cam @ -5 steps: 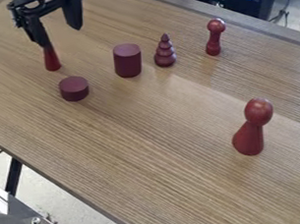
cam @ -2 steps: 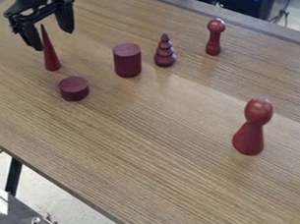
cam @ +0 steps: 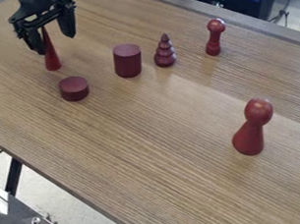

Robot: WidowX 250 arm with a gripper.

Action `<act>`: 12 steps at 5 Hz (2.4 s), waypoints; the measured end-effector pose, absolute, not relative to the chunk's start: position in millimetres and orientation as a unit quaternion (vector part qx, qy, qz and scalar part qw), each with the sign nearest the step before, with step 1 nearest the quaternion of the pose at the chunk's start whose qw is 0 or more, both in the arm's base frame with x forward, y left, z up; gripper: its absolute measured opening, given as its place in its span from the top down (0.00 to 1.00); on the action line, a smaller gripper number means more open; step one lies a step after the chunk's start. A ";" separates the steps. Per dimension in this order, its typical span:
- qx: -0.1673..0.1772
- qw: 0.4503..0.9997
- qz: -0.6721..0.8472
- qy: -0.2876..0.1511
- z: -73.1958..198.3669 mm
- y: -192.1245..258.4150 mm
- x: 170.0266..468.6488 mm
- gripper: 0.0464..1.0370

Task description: Moved the cone to the right side of the pawn

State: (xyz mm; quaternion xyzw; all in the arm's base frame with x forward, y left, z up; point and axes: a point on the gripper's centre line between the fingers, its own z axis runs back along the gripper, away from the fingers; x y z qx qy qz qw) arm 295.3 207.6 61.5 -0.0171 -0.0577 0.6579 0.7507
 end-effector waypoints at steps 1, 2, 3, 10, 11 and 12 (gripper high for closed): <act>-0.019 0.748 0.660 -0.066 59.3 211.6 299.5 0.34; -0.029 0.740 0.669 -0.068 57.4 213.5 300.3 0.63; -0.030 0.741 0.668 -0.071 57.4 214.3 301.3 0.83; -0.048 0.987 0.111 -0.104 111.0 -66.7 332.1 0.86; -0.065 0.992 0.058 -0.086 94.2 -115.3 338.8 0.87; -0.063 0.996 0.024 -0.054 70.1 -167.5 343.0 0.87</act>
